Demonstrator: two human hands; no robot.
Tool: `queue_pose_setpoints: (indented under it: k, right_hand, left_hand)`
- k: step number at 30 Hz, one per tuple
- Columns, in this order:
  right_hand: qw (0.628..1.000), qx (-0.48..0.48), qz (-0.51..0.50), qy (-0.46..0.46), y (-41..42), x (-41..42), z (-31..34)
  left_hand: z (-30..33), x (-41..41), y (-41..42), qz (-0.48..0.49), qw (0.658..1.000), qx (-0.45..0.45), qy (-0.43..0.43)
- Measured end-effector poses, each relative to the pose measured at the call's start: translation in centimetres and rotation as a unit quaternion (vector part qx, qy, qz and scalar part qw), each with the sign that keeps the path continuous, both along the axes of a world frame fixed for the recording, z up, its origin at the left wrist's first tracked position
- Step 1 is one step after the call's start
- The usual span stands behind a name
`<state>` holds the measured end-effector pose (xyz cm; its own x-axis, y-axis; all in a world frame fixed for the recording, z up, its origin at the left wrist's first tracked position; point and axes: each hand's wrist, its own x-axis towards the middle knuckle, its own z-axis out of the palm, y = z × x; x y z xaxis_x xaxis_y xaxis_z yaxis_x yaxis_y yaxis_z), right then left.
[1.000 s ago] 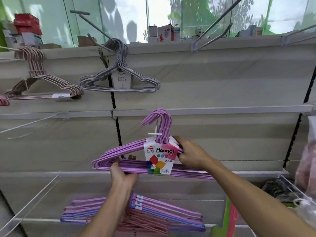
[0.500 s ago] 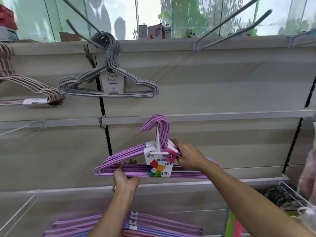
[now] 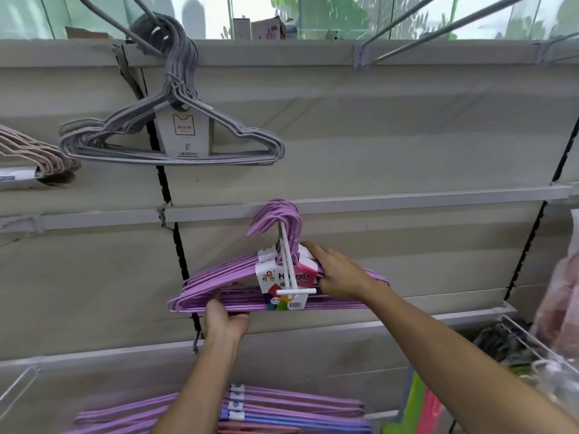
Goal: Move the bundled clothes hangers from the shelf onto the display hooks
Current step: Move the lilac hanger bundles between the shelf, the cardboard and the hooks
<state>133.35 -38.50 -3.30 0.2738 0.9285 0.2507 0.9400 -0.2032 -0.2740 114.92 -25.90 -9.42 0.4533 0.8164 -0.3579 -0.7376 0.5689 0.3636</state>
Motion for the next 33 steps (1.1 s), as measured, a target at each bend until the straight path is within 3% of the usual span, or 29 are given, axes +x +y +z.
queue_pose_setpoints:
  k: [8, 13, 23, 29, 33]
  right_hand:
    - [0.996, -0.036, -0.057, -0.065, -0.5, 0.1, -0.6]
    - [0.996, -0.022, -0.075, -0.048, -2.8, -0.1, -1.4]
    - [0.988, 0.115, -0.101, -0.017, -11.2, -3.3, 0.4]
    - [0.977, 0.191, -0.097, -0.004, -19.5, -5.8, 2.5]
    - [0.968, 0.229, -0.100, 0.002, -25.8, -7.1, 4.3]
  left_hand:
    - [-1.2, -1.1, -0.1, -0.033, 0.996, 0.009, 0.081]
    - [-1.5, -2.4, -0.9, -0.074, 0.993, 0.009, 0.093]
    - [-0.8, -6.7, -6.8, -0.188, 0.964, 0.070, 0.176]
    - [1.7, -8.1, -15.2, -0.217, 0.940, 0.183, 0.187]
    - [3.8, -7.5, -21.9, -0.209, 0.896, 0.329, 0.212]
